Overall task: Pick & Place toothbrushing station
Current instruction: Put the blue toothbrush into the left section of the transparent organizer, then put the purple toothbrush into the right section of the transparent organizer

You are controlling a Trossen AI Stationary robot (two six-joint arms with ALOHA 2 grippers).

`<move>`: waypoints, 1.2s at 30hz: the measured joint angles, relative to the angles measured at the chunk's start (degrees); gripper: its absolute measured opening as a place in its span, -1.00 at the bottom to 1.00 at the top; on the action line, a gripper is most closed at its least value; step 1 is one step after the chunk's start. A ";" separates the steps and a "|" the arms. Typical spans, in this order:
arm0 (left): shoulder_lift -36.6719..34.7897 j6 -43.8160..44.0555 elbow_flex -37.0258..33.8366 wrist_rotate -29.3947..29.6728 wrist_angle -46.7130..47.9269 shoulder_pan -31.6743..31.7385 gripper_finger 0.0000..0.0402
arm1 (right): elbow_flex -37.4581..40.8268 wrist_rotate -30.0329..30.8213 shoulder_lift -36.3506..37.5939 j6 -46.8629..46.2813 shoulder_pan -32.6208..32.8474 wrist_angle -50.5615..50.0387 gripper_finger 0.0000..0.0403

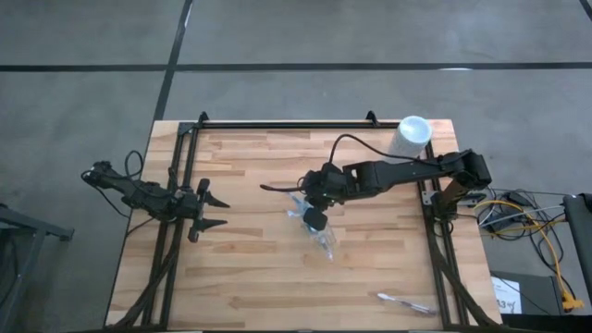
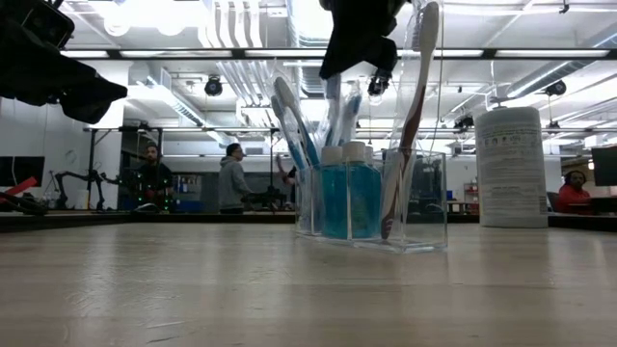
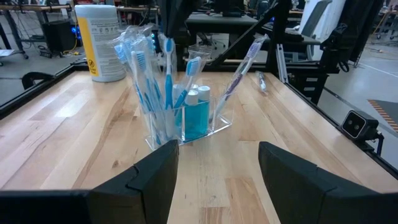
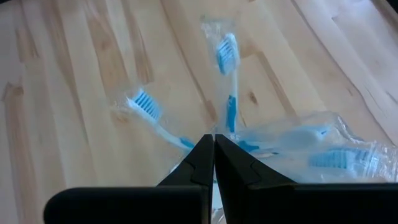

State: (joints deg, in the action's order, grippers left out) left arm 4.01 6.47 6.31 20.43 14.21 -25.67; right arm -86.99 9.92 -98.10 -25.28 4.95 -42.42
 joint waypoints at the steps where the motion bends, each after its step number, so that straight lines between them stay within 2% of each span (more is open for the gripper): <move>1: 0.00 -0.02 -0.01 0.00 0.01 0.00 0.13 | 0.19 -0.06 0.01 0.00 0.00 0.05 -0.96; 18: 0.00 0.00 0.00 0.00 -0.01 0.01 0.13 | 1.87 -0.99 0.24 -0.31 -0.37 4.36 -0.96; 25: 0.00 -0.01 0.00 0.00 -0.02 0.00 0.13 | -0.04 -0.74 0.63 -0.74 -0.42 3.82 -0.94; 36: 0.00 0.00 -0.02 0.00 -0.02 0.00 0.13 | -0.50 0.30 0.98 -1.67 -0.74 4.26 -0.52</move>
State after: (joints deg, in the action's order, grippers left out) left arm 4.01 6.47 6.29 20.43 14.20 -25.67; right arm -87.49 10.22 -97.13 -26.94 4.21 -38.15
